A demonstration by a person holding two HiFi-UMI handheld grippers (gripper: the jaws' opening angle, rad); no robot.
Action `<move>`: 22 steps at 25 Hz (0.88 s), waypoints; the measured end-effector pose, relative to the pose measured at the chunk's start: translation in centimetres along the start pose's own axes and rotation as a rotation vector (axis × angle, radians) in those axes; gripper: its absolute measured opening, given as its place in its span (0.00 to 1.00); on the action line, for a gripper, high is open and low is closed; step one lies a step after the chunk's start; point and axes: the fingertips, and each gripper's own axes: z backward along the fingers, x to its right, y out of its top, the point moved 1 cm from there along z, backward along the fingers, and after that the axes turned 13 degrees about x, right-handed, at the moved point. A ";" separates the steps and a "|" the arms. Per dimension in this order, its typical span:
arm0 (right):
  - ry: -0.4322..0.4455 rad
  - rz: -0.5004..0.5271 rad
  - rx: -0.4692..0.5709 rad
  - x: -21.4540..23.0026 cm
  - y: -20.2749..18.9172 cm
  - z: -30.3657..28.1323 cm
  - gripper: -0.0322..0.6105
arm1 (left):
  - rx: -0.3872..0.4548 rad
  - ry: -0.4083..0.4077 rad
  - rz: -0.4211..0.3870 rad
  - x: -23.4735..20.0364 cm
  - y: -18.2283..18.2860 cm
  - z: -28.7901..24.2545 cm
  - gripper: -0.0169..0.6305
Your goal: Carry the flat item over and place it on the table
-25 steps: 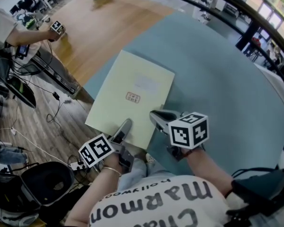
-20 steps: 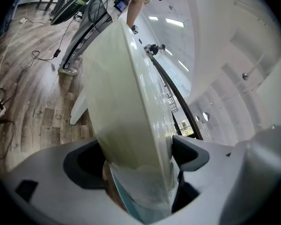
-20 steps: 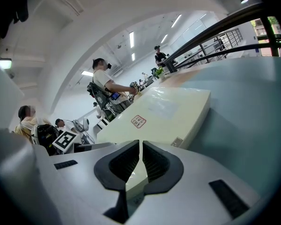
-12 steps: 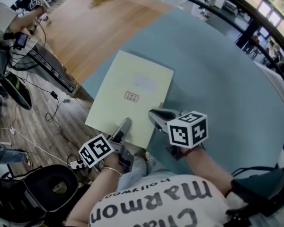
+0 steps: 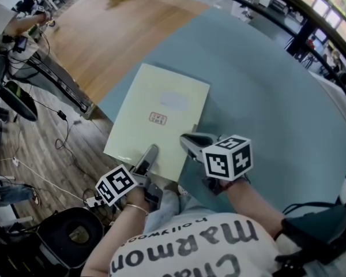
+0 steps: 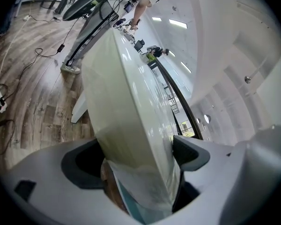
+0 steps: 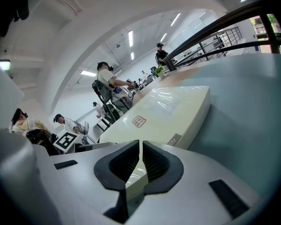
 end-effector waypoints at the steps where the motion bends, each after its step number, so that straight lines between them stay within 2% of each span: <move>1: -0.001 -0.003 -0.001 0.0 0.0 0.0 0.12 | -0.002 0.003 0.006 -0.1 0.0 0.0 0.72; 4: 0.002 -0.012 -0.002 0.1 -0.1 -0.2 0.12 | -0.010 0.023 0.005 -0.4 0.0 -0.1 0.72; 22: -0.014 -0.008 -0.012 0.3 -0.5 0.0 0.12 | -0.007 0.020 0.043 -1.2 -0.2 -0.5 0.73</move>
